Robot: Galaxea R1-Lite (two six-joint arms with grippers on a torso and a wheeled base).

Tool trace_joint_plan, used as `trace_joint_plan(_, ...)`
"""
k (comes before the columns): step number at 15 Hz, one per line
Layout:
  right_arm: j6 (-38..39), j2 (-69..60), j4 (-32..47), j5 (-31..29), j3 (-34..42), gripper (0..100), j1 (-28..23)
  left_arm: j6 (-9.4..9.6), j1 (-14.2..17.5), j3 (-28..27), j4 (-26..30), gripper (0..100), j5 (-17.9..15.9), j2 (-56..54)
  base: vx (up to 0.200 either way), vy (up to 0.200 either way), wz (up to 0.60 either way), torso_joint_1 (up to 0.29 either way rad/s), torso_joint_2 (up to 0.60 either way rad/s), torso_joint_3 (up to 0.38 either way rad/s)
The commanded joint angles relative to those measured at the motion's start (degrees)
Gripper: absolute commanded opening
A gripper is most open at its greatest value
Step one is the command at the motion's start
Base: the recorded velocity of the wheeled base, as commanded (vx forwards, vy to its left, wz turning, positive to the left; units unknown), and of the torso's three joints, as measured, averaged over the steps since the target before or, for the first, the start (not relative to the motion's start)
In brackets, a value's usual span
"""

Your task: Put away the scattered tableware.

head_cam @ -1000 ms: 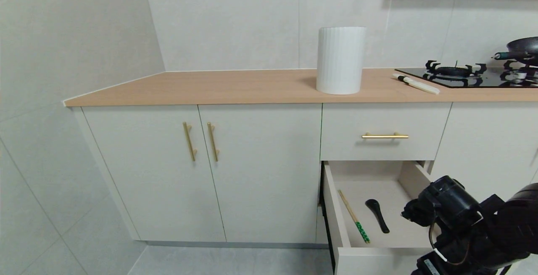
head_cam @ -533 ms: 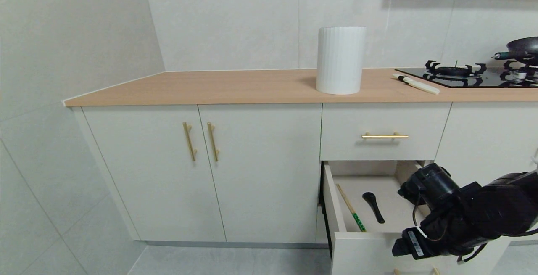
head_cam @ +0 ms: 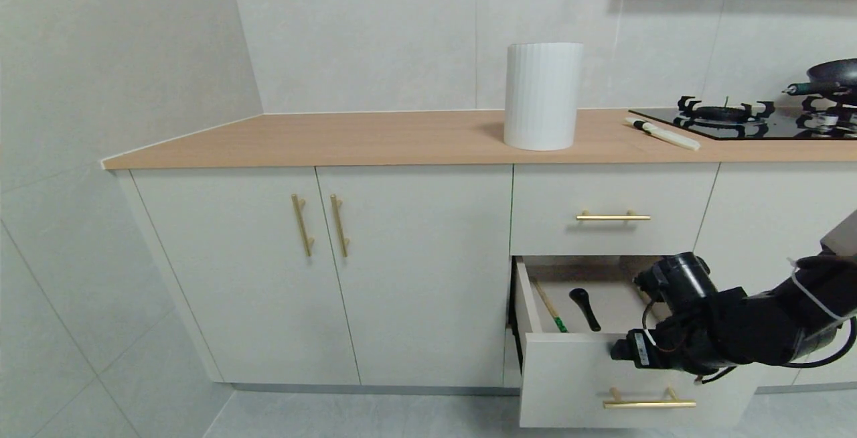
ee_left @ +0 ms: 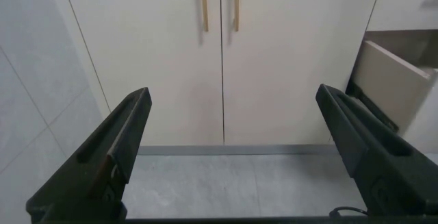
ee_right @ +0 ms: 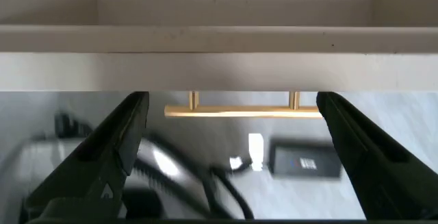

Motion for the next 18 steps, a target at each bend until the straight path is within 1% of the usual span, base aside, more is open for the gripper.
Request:
trace_joint_plan(1,0.1,7.0,-7.3,-0.3,-0.2,100,-3.1,0.02,0.0,0.0,0.0,100,0.0,0.0,0.0,0.0,0.0,0.0,0.0,0.0)
trace_joint_plan(4,-0.1,11.6,-20.9,-0.4,-0.2,100,-4.3,0.02,0.0,0.0,0.0,100,0.0,0.0,0.0,0.0,0.0,0.0,0.0,0.0)
trace_joint_plan(6,-0.1,14.6,-26.3,-1.3,-2.0,100,-4.7,0.02,0.0,0.0,0.0,100,0.0,0.0,0.0,0.0,0.0,0.0,0.0,0.0)
trace_joint_plan(8,-0.2,15.8,-27.3,-1.4,-3.8,100,-4.9,0.02,0.0,0.0,0.0,100,0.0,0.0,0.0,0.0,0.0,0.0,0.0,0.0)
trace_joint_plan(10,-0.5,17.4,-27.4,-1.3,-8.0,100,-5.1,0.02,0.0,0.0,0.0,100,0.0,0.0,0.0,0.0,0.0,0.0,0.0,0.0)
trace_joint_plan(11,-0.5,17.4,-27.4,-1.3,-8.0,100,-5.1,0.02,0.0,0.0,0.0,100,0.0,0.0,0.0,0.0,0.0,0.0,0.0,0.0)
trace_joint_plan(12,-0.7,19.7,-27.3,-1.3,-12.4,100,-5.1,0.02,0.0,0.0,0.0,100,0.0,0.0,0.0,0.0,0.0,0.0,0.0,0.0)
trace_joint_plan(14,-0.7,21.8,-27.2,-1.3,-15.7,100,-5.1,0.02,0.0,0.0,0.0,100,0.0,0.0,0.0,0.0,0.0,0.0,0.0,0.0)
trace_joint_plan(18,0.2,23.9,-27.6,-1.3,-19.0,100,-5.6,0.02,0.0,0.0,0.0,100,0.0,0.0,0.0,0.0,0.0,0.0,0.0,0.0)
